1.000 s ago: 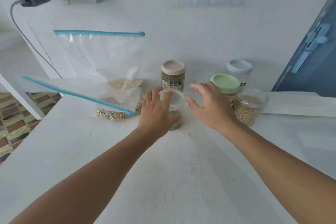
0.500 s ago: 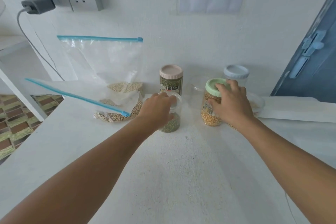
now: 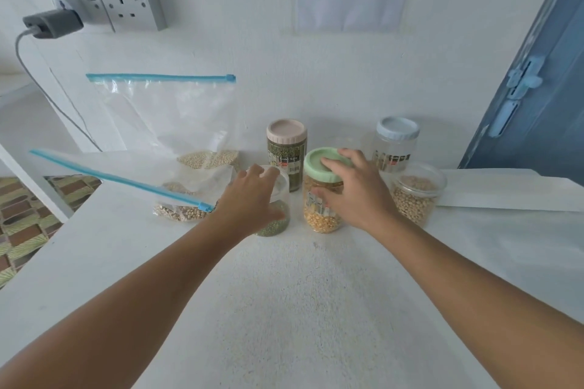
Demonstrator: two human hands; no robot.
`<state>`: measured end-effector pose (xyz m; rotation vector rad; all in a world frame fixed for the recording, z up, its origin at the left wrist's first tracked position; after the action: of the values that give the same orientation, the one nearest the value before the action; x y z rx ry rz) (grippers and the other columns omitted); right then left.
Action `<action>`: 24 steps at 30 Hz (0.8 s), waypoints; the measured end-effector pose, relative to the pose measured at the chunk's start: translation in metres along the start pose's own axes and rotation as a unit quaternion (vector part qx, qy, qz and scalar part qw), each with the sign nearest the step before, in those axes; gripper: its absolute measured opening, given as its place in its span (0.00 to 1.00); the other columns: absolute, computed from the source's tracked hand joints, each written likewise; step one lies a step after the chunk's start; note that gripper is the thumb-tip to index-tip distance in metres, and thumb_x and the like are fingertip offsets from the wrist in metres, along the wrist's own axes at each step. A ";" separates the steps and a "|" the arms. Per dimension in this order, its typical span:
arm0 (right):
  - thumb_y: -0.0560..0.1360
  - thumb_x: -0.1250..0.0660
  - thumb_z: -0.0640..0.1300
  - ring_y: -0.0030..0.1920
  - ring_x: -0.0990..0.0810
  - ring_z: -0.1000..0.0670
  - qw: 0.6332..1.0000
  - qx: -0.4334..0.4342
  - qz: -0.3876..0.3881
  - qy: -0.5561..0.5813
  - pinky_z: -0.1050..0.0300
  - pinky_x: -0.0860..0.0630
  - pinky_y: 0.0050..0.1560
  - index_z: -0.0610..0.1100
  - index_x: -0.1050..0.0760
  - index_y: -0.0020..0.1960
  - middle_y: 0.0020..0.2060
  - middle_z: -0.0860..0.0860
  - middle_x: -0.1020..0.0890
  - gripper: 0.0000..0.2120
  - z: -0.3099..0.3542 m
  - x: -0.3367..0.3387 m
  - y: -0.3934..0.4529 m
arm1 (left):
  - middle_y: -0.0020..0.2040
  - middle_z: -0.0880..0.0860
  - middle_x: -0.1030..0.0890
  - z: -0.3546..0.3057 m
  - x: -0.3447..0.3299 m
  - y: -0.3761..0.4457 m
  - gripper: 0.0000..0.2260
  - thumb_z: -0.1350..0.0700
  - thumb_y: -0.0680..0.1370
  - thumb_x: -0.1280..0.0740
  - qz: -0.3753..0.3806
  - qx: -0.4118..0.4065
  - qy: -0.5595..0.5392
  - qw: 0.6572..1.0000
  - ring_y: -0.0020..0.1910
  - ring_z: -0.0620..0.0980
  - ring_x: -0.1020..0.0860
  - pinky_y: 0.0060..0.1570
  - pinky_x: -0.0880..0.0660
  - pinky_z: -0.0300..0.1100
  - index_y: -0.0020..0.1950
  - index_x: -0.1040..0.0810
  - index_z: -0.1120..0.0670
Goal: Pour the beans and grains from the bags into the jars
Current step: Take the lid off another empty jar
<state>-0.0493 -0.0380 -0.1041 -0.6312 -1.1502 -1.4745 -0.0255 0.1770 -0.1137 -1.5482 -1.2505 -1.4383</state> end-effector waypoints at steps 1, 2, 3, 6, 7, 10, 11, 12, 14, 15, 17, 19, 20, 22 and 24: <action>0.77 0.29 0.61 0.75 0.35 0.41 1.000 0.008 0.002 0.013 0.44 0.33 0.72 0.51 0.31 0.78 0.77 0.48 0.35 0.33 0.004 -0.002 0.001 | 0.77 0.56 0.35 -0.002 0.001 -0.001 0.43 0.45 0.73 0.22 -0.005 0.002 -0.039 0.999 0.76 0.58 0.35 0.73 0.32 0.55 0.82 0.41 0.51; 0.77 0.29 0.61 0.75 0.36 0.41 0.999 0.015 0.006 0.028 0.44 0.34 0.72 0.50 0.31 0.78 0.78 0.49 0.36 0.33 0.007 -0.005 0.001 | 0.79 0.56 0.38 -0.005 0.003 -0.001 0.48 0.44 0.72 0.21 -0.018 -0.006 -0.070 0.997 0.78 0.58 0.38 0.76 0.36 0.56 0.83 0.45 0.52; 0.77 0.29 0.61 0.76 0.36 0.42 0.998 0.024 0.014 0.049 0.45 0.35 0.73 0.50 0.32 0.79 0.79 0.49 0.36 0.34 0.007 -0.006 0.001 | 0.80 0.55 0.40 -0.009 0.005 -0.001 0.51 0.44 0.72 0.20 -0.037 -0.021 -0.083 0.996 0.80 0.58 0.41 0.78 0.39 0.56 0.84 0.48 0.52; 0.81 0.32 0.57 0.81 0.45 0.50 0.980 0.031 0.058 0.186 0.49 0.43 0.78 0.56 0.45 0.83 0.83 0.54 0.43 0.36 0.000 -0.006 0.001 | 0.83 0.53 0.43 -0.025 0.016 0.001 0.51 0.43 0.72 0.21 -0.066 -0.087 -0.060 0.992 0.81 0.55 0.44 0.80 0.46 0.54 0.85 0.49 0.51; 0.83 0.35 0.55 0.82 0.47 0.54 0.970 0.018 0.067 0.234 0.52 0.44 0.78 0.58 0.49 0.84 0.83 0.56 0.45 0.35 -0.005 -0.002 0.001 | 0.83 0.52 0.43 -0.030 0.019 0.002 0.50 0.41 0.73 0.22 -0.069 -0.107 -0.044 0.991 0.81 0.55 0.45 0.79 0.46 0.54 0.85 0.48 0.50; 0.85 0.40 0.46 0.81 0.44 0.52 0.966 -0.049 0.026 0.251 0.49 0.42 0.79 0.53 0.47 0.84 0.82 0.53 0.42 0.30 -0.030 0.007 0.009 | 0.84 0.51 0.42 -0.046 0.021 0.010 0.42 0.36 0.76 0.28 -0.063 -0.129 -0.002 0.990 0.82 0.54 0.44 0.79 0.46 0.55 0.84 0.44 0.46; 0.84 0.40 0.43 0.81 0.42 0.49 0.978 -0.063 0.014 0.199 0.47 0.41 0.79 0.51 0.45 0.84 0.81 0.49 0.40 0.30 -0.039 0.008 0.014 | 0.83 0.51 0.39 -0.050 0.020 0.014 0.39 0.36 0.78 0.29 -0.057 -0.128 0.008 0.990 0.81 0.54 0.42 0.79 0.43 0.55 0.84 0.41 0.46; 0.83 0.40 0.42 0.80 0.41 0.45 0.988 -0.068 0.017 0.136 0.46 0.41 0.78 0.49 0.44 0.83 0.79 0.47 0.38 0.30 -0.048 0.007 0.019 | 0.82 0.50 0.35 -0.053 0.019 0.016 0.35 0.38 0.79 0.30 -0.053 -0.126 0.016 0.990 0.80 0.54 0.39 0.77 0.39 0.54 0.83 0.38 0.46; 0.82 0.37 0.44 0.79 0.41 0.41 0.996 -0.065 0.050 0.026 0.43 0.38 0.76 0.48 0.42 0.83 0.79 0.45 0.38 0.31 -0.059 0.002 0.029 | 0.77 0.48 0.28 -0.056 0.018 0.018 0.30 0.41 0.80 0.30 -0.055 -0.118 0.015 0.991 0.77 0.54 0.34 0.72 0.33 0.51 0.80 0.32 0.48; 0.82 0.36 0.47 0.79 0.42 0.39 0.996 -0.061 0.069 -0.013 0.43 0.36 0.75 0.48 0.42 0.82 0.79 0.45 0.39 0.31 -0.062 0.000 0.033 | 0.76 0.48 0.26 -0.056 0.018 0.018 0.30 0.42 0.80 0.29 -0.057 -0.113 0.007 0.992 0.76 0.54 0.33 0.70 0.31 0.50 0.80 0.31 0.48; 0.82 0.34 0.50 0.78 0.42 0.38 0.991 -0.048 0.099 -0.075 0.42 0.33 0.73 0.50 0.43 0.83 0.80 0.45 0.41 0.33 -0.064 -0.004 0.042 | 0.74 0.48 0.25 -0.056 0.018 0.018 0.29 0.43 0.80 0.28 -0.059 -0.107 0.004 0.993 0.74 0.54 0.33 0.68 0.30 0.50 0.79 0.30 0.48; 0.81 0.33 0.53 0.79 0.42 0.38 0.983 -0.032 0.123 -0.136 0.41 0.35 0.74 0.51 0.48 0.84 0.82 0.45 0.44 0.37 -0.063 -0.008 0.052 | 0.74 0.47 0.24 -0.057 0.019 0.019 0.29 0.43 0.79 0.28 -0.057 -0.104 0.008 0.993 0.73 0.54 0.32 0.67 0.30 0.50 0.79 0.29 0.48; 0.81 0.33 0.55 0.79 0.43 0.37 0.977 -0.025 0.133 -0.166 0.40 0.36 0.75 0.52 0.50 0.84 0.83 0.46 0.45 0.38 -0.063 -0.010 0.057 | 0.73 0.47 0.24 -0.058 0.019 0.020 0.29 0.43 0.79 0.28 -0.058 -0.102 0.007 0.993 0.72 0.54 0.31 0.67 0.30 0.50 0.78 0.28 0.48; 0.81 0.33 0.56 0.79 0.42 0.37 0.966 -0.016 0.150 -0.208 0.37 0.39 0.77 0.54 0.52 0.84 0.83 0.47 0.45 0.40 -0.063 -0.016 0.067 | 0.71 0.47 0.22 -0.059 0.020 0.022 0.28 0.44 0.78 0.27 -0.064 -0.102 0.004 0.993 0.70 0.53 0.29 0.66 0.29 0.49 0.77 0.27 0.49; 0.81 0.33 0.56 0.78 0.39 0.38 0.962 -0.011 0.153 -0.228 0.36 0.40 0.77 0.56 0.52 0.84 0.82 0.48 0.42 0.39 -0.065 -0.022 0.072 | 0.70 0.48 0.21 -0.059 0.021 0.023 0.28 0.44 0.78 0.26 -0.065 -0.101 0.000 0.993 0.68 0.53 0.29 0.65 0.29 0.49 0.76 0.26 0.49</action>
<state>0.0379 -0.0808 -0.1256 -1.1533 -1.3113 -1.1058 -0.0245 0.1192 -0.0806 -1.6224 -1.2568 -1.6933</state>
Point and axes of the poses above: each hand's wrist, its own y-axis towards the middle knuckle, its own x-axis out of the back of the hand, z = x × y, the point moved 2 cm from there along y, towards the middle knuckle
